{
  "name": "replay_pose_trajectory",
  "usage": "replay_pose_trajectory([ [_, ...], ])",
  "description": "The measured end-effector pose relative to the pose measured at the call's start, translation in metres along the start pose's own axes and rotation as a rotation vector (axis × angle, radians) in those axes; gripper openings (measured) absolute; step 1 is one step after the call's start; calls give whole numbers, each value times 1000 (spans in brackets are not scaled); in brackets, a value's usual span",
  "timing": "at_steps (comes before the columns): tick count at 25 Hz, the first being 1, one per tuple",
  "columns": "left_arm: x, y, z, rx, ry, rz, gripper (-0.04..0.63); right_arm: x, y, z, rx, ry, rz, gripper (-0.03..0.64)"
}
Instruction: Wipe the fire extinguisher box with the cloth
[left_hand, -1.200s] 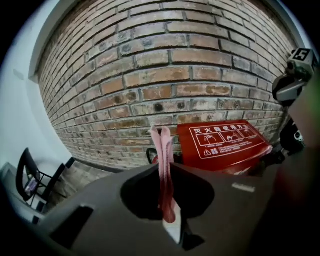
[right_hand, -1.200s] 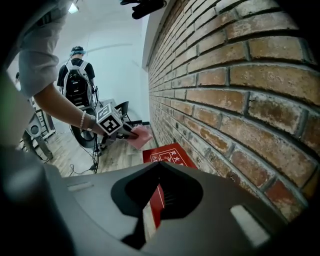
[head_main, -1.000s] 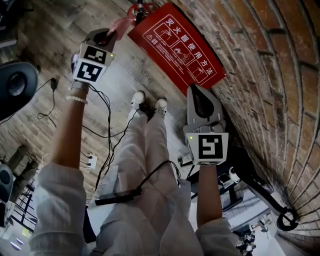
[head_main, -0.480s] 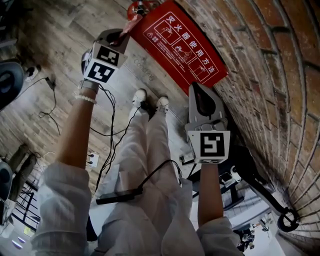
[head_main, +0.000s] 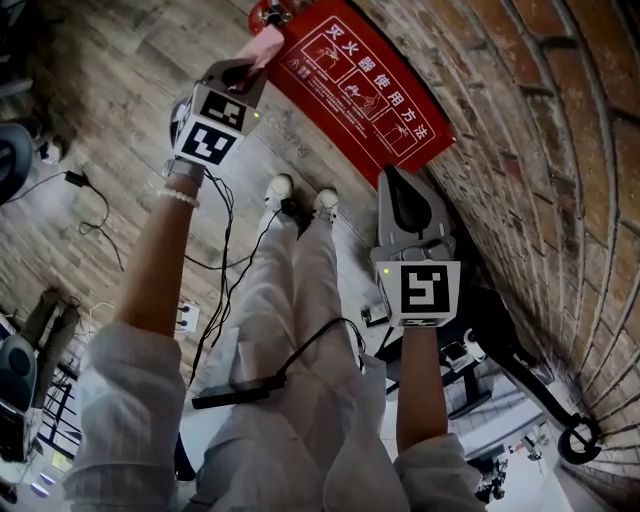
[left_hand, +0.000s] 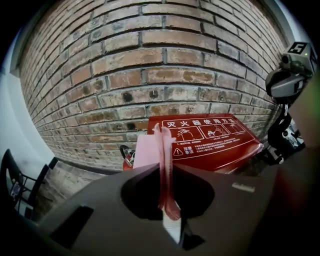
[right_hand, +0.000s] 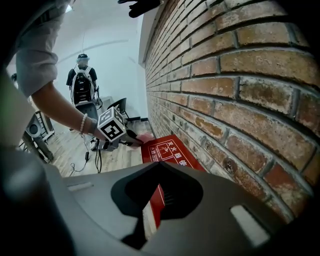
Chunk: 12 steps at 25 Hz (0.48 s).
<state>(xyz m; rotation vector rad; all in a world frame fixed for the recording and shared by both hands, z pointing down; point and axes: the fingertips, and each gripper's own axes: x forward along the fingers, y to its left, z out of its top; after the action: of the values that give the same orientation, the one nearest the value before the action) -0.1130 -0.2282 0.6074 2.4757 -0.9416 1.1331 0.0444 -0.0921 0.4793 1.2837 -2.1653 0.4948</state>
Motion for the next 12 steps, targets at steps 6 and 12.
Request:
replay_pose_trajectory([
  [6, 2, -9, 1, -7, 1, -3, 9, -3, -1, -5, 5, -1, 4, 5],
  [12, 4, -25, 3, 29, 7, -17, 9, -8, -4, -7, 6, -4, -1, 5],
])
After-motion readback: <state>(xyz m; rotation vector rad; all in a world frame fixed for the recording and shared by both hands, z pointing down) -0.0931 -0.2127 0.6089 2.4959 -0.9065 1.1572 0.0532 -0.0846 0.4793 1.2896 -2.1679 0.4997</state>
